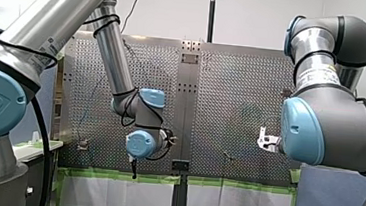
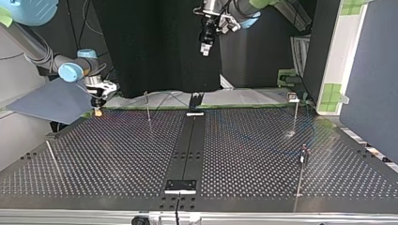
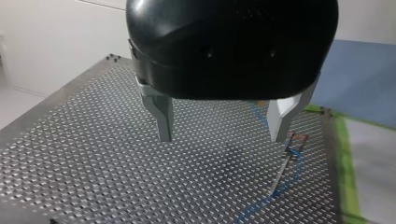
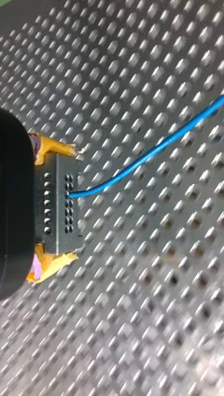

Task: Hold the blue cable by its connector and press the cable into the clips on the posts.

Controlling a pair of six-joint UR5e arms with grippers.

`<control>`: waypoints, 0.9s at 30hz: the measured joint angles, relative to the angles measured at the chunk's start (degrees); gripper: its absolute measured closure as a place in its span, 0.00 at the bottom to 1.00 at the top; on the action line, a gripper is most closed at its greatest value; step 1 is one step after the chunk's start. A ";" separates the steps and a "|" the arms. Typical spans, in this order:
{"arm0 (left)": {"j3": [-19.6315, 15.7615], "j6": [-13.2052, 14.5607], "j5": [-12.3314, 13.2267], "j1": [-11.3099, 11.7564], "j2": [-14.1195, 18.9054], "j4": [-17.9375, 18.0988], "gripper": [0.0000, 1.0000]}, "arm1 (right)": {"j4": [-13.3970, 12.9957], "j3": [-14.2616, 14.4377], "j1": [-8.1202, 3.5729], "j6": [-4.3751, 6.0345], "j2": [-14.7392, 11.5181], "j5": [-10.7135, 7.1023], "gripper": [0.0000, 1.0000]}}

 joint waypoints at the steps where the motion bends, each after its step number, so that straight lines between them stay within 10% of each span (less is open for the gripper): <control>1: -0.50 0.03 0.12 0.01 -0.01 0.00 0.00 | -0.48 0.53 -0.13 0.37 -0.52 0.33 1.00; 13: -7.12 1.56 3.57 0.04 -0.04 -3.14 0.00 | -6.65 5.63 0.11 1.37 -7.50 0.36 1.00; 27: -7.86 1.68 3.67 0.04 -0.03 -3.86 0.00 | -6.99 5.76 0.24 1.32 -8.22 0.06 1.00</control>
